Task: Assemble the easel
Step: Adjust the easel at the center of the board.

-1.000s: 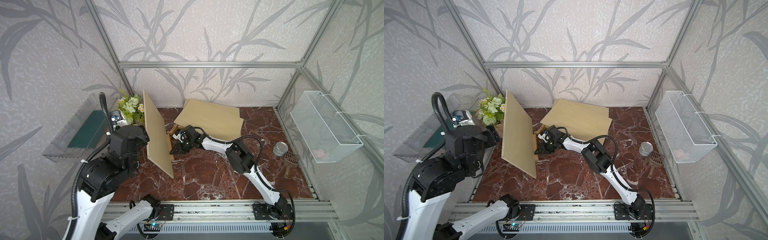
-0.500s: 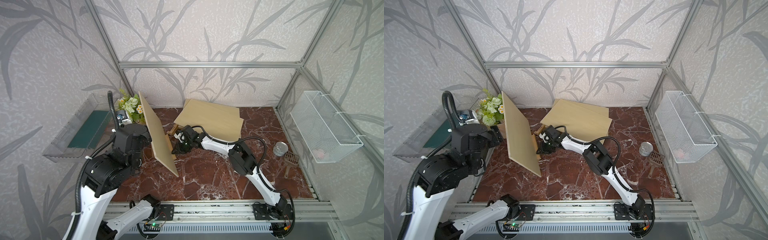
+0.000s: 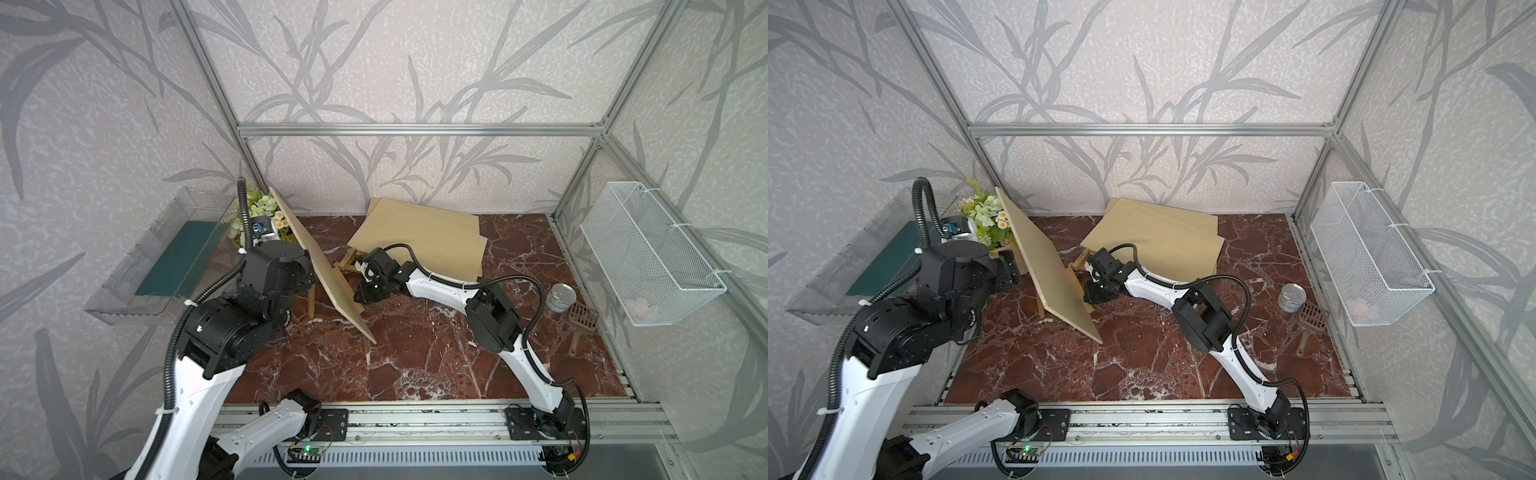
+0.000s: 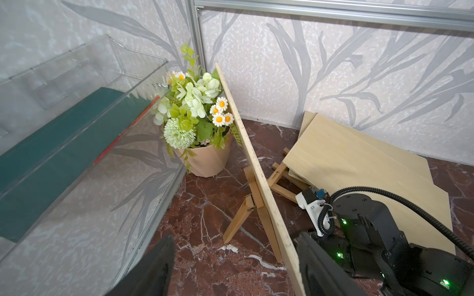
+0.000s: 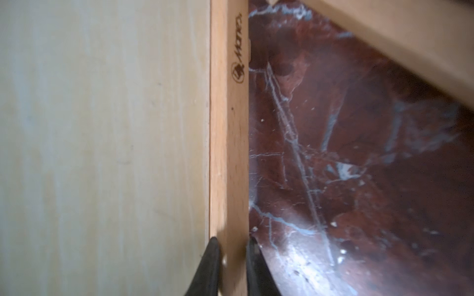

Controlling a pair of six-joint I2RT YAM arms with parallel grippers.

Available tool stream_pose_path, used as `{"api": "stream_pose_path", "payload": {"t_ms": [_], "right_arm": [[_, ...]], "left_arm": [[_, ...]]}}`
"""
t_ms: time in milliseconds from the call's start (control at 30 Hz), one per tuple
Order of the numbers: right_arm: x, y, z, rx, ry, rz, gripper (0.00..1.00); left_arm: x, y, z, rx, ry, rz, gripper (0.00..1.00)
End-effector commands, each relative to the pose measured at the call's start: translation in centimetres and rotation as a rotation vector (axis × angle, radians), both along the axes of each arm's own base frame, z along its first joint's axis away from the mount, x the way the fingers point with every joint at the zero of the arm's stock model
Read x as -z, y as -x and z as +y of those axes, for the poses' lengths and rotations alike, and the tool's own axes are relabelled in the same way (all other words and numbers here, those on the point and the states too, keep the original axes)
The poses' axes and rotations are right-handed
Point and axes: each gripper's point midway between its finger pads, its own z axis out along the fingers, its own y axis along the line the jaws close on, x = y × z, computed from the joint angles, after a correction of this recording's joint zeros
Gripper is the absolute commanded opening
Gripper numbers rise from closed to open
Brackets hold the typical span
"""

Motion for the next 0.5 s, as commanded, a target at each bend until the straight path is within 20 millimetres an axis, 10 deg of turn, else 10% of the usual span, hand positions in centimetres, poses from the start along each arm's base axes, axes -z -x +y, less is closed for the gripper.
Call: {"api": "stream_pose_path", "payload": {"t_ms": [0,467], "right_arm": [[4.7,-0.4,-5.2,0.094,0.240,0.011,0.09],[5.0,-0.7,-6.1,0.126,0.296,-0.037,0.09]], "left_arm": [[1.4,0.1,-0.7,0.032,0.018,0.060,0.76],[2.8,-0.4,-1.4,0.068,0.038,0.101,0.76]]}}
